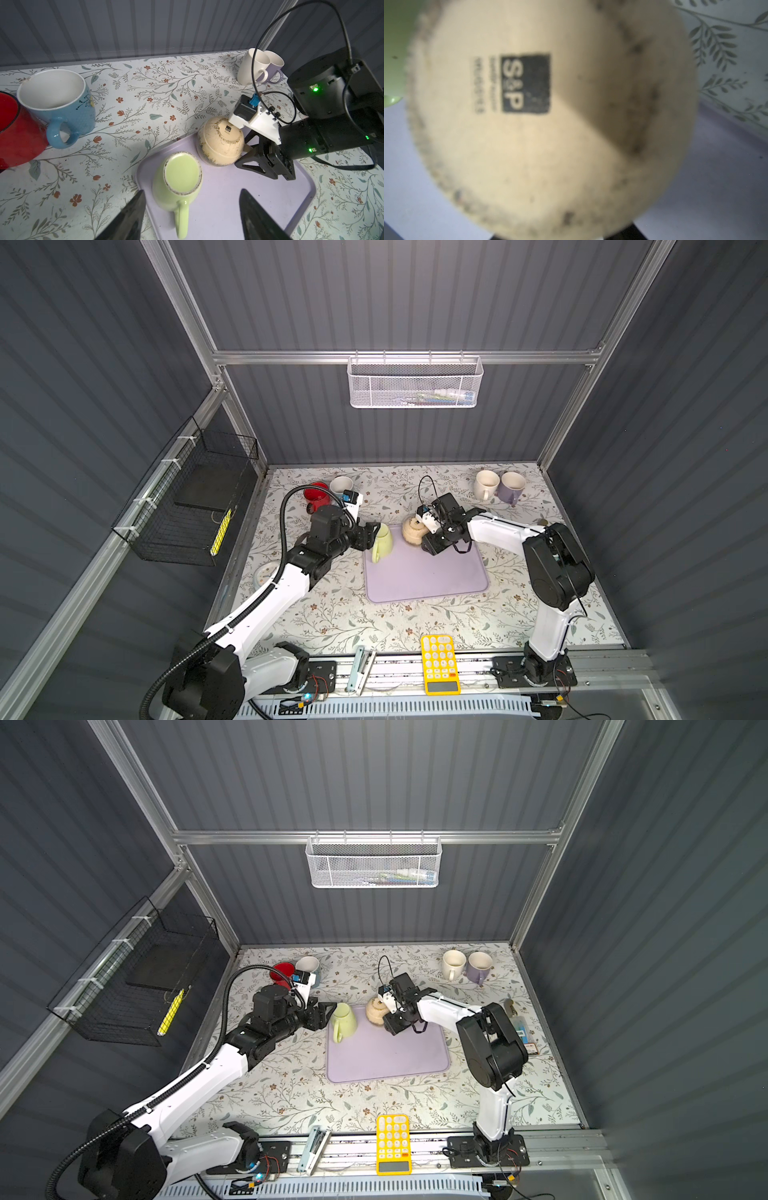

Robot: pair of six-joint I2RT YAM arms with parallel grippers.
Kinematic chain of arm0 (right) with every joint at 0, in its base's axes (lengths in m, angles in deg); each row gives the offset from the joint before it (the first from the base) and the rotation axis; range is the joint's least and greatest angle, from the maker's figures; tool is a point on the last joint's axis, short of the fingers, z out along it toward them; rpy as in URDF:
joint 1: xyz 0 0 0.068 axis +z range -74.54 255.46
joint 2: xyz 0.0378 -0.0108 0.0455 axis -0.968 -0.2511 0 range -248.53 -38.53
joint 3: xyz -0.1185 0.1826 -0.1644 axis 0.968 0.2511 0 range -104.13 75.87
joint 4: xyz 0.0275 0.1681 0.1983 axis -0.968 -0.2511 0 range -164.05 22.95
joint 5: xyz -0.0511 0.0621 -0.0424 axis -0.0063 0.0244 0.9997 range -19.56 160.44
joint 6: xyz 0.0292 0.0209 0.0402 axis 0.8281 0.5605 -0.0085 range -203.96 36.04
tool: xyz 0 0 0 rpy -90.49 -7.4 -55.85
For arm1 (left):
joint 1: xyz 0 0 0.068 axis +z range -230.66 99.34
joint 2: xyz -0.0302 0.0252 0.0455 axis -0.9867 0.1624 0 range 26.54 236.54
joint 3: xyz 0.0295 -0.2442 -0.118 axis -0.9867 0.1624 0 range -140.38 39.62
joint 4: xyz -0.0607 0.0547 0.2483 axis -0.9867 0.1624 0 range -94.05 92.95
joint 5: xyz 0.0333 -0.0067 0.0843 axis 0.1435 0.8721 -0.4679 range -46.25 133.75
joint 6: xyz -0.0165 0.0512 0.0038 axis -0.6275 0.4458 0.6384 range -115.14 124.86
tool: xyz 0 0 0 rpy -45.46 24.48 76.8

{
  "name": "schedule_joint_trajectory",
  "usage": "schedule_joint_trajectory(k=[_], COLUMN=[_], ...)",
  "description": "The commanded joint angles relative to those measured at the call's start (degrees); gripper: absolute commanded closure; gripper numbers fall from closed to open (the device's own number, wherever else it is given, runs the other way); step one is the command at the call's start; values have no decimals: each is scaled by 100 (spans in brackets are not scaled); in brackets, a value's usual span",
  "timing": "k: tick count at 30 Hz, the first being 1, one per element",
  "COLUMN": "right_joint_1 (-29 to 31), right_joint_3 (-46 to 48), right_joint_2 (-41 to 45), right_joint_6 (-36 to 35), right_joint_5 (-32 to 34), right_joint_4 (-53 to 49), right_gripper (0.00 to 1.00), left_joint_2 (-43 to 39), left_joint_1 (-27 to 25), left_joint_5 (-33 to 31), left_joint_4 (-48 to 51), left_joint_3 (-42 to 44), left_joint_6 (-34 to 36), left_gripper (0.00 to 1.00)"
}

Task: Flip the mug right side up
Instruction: 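Move the right gripper over the upside-down cream mug on the tray, then lower the right gripper onto the cream mug's base and close it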

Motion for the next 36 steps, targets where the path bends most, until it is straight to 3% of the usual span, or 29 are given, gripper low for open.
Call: schedule_joint_trajectory(k=[1, 8, 21, 27, 36], right_joint_1=[58, 80, 104, 110, 107], right_joint_3=[93, 72, 46, 19, 142], right_joint_2=[-39, -84, -63, 103, 405], right_joint_6=[112, 146, 237, 217, 287], right_joint_5=[170, 310, 301, 251, 310], right_joint_4=[-15, 134, 52, -137, -41], right_gripper=[55, 70, 87, 91, 94], left_joint_2=[85, 123, 359, 382, 286], left_joint_1=[42, 60, 68, 68, 71], left_joint_5=[155, 264, 1124, 1120, 764], left_joint_4=[-109, -95, 468, 882, -178], left_joint_3=[70, 97, -117, -343, -20], left_joint_6=[-51, -50, -165, -64, -473], left_gripper=[29, 29, 29, 29, 30])
